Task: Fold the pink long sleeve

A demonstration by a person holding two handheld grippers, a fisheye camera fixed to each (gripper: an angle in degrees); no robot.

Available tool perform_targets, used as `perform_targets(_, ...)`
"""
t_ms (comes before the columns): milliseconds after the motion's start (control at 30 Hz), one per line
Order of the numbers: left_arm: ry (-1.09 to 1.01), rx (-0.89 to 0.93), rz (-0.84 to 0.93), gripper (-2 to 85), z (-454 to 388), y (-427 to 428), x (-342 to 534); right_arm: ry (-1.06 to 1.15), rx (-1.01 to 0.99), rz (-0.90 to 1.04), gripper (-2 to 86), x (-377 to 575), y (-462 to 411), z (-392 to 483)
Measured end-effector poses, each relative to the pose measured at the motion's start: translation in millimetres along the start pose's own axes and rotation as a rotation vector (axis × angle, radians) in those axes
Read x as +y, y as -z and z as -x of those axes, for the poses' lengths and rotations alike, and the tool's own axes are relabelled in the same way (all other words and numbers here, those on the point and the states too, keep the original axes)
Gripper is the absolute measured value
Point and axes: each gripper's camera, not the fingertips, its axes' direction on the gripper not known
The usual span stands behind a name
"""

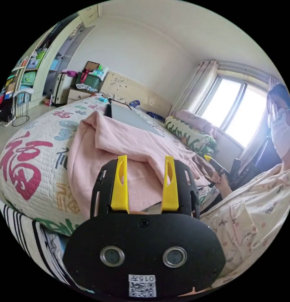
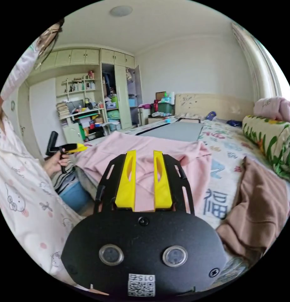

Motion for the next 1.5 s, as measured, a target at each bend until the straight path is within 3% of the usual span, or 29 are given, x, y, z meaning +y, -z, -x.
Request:
perform_targets(100,-0.082,-0.034,0.031,16.0,-47,-4,33,0.022,-0.076,0.049,12.1,36,-15,54)
perform_targets(267,-0.280,-0.140,0.133,16.4,-101,-17,47,0.267,0.072,0.234,12.8,72,-60,137)
perform_targets(467,-0.397,-0.289,0.136,12.1,-131,-16,51,0.306,0.145,0.221,7.2,99,-77,181)
perform_targets(1000,-0.430,-0.211,0.058,8.0,-133,19,30,0.230,0.152,0.240,6.4,98,-92,206)
perform_targets(1200,-0.355,-0.212,0.030,2.0,-116,34,18,0.156,0.145,0.198,2.1,72,-74,188)
perform_targets(1333,-0.332,-0.250,-0.022,0.9,-105,75,3,0.238,0.121,0.227,0.1,46,-47,184)
perform_targets(1500,-0.436,-0.321,0.069,0.9,-101,86,1,0.297,0.125,0.334,-0.2,35,-48,178)
